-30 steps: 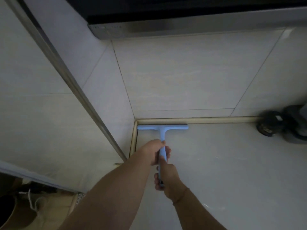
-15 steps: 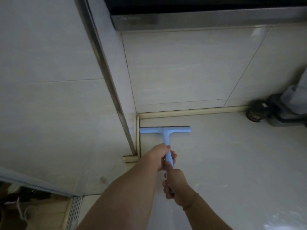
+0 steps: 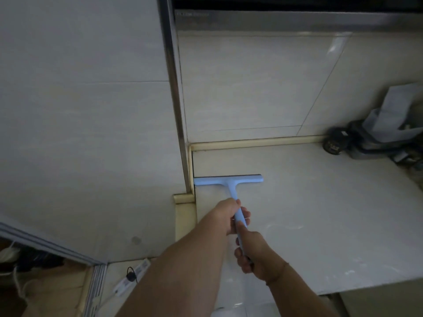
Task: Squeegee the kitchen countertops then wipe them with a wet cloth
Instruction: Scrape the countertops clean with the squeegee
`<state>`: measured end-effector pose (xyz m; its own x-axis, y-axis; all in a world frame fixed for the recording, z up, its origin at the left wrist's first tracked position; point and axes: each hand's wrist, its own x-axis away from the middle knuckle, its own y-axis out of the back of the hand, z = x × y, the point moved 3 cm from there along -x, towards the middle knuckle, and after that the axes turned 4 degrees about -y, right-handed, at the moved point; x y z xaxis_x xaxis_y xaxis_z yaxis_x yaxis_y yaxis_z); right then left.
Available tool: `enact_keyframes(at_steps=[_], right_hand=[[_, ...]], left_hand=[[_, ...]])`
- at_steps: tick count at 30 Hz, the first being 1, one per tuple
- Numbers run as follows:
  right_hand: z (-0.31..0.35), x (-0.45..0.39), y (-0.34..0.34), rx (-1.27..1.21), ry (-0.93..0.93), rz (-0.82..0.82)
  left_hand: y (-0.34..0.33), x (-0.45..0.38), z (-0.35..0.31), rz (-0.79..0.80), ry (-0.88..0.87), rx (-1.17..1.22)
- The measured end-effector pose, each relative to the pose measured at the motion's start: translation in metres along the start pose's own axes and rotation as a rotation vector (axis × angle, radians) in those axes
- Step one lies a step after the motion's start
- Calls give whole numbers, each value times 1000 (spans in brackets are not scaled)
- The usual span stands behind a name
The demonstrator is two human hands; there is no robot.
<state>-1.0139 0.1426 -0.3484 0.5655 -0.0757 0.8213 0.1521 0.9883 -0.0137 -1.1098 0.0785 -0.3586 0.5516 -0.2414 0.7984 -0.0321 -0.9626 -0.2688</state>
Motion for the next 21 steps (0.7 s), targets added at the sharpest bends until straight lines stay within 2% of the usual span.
enact_keyframes(at_steps=[5, 10, 16, 21], right_hand=[[-30, 15, 13, 22, -28, -2], [-32, 20, 18, -8, -4, 34], [-61, 34, 34, 20, -6, 51], [-75, 43, 41, 6, -2, 57]], left_hand=[[-3, 15, 33, 35, 46, 23], [-10, 30, 33, -33, 7, 35], [-17, 47, 63, -37, 53, 31], [-22, 59, 79, -43, 25, 25]])
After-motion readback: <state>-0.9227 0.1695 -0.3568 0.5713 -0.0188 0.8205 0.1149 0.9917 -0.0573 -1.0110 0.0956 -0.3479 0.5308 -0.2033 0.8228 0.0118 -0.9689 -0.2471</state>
